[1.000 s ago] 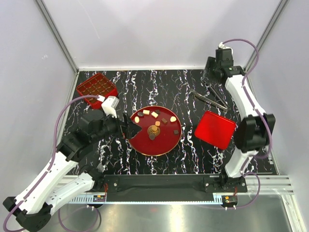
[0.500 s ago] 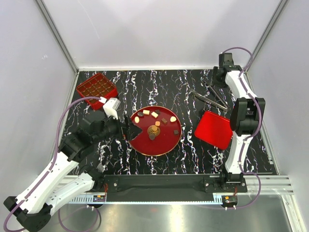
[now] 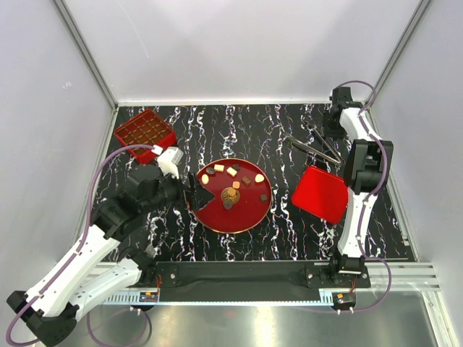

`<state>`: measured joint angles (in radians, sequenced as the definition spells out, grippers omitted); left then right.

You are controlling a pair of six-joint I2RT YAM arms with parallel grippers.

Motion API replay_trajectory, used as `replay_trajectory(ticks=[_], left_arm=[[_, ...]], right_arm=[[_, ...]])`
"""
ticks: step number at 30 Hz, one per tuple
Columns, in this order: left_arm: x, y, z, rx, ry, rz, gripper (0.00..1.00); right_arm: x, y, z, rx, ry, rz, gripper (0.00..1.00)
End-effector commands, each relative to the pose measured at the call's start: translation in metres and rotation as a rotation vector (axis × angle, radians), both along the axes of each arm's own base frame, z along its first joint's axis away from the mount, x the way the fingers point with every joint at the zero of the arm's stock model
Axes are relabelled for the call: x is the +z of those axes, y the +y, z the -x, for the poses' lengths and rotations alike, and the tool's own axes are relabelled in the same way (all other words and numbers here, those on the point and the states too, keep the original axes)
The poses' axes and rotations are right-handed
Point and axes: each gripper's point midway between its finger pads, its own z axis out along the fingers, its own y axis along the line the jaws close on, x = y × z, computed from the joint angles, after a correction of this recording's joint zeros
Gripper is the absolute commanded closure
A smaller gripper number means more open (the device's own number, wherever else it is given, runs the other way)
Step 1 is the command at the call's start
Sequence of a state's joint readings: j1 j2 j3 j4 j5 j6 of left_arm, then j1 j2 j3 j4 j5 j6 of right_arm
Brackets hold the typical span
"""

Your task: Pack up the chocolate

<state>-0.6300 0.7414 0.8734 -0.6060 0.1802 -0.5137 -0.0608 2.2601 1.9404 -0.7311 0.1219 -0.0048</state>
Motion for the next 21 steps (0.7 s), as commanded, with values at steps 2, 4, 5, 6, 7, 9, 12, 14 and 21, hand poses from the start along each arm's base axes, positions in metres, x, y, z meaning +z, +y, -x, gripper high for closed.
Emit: replay_trajectory(ticks=[2, 4, 5, 6, 7, 9, 12, 14, 21], left_arm=[[0.014, -0.003, -0.001, -0.013, -0.05, 0.033, 0.01], [0.012, 0.0, -0.002, 0.001, -0.052, 0.027, 0.01], [0.012, 0.001, -0.002, 0.006, -0.056, 0.029, 0.01], [0.013, 0.001, -0.003, 0.011, -0.062, 0.033, 0.01], [0.012, 0.002, -0.004, 0.018, -0.062, 0.03, 0.01], [0.013, -0.001, -0.005, 0.013, -0.069, 0.039, 0.01], [0.009, -0.003, -0.008, 0.008, -0.044, 0.021, 0.01], [0.011, -0.003, -0.012, 0.022, -0.042, 0.009, 0.01], [0.019, 0.0, -0.018, 0.051, -0.065, 0.007, 0.01]], right_arm=[[0.003, -0.01, -0.016, 0.011, -0.022, -0.031, 0.55], [-0.002, -0.012, -0.019, 0.008, -0.018, -0.038, 0.56], [-0.003, -0.011, -0.019, 0.012, -0.014, -0.043, 0.56], [-0.005, -0.011, -0.02, 0.014, -0.011, -0.046, 0.56], [-0.009, -0.009, -0.021, 0.019, -0.004, -0.05, 0.57], [-0.014, -0.008, -0.022, 0.016, 0.002, -0.064, 0.58], [-0.02, -0.004, -0.025, 0.015, 0.008, -0.088, 0.6], [-0.023, -0.003, -0.025, 0.017, 0.017, -0.097, 0.62], [-0.033, 0.005, -0.027, 0.037, 0.029, -0.133, 0.66]])
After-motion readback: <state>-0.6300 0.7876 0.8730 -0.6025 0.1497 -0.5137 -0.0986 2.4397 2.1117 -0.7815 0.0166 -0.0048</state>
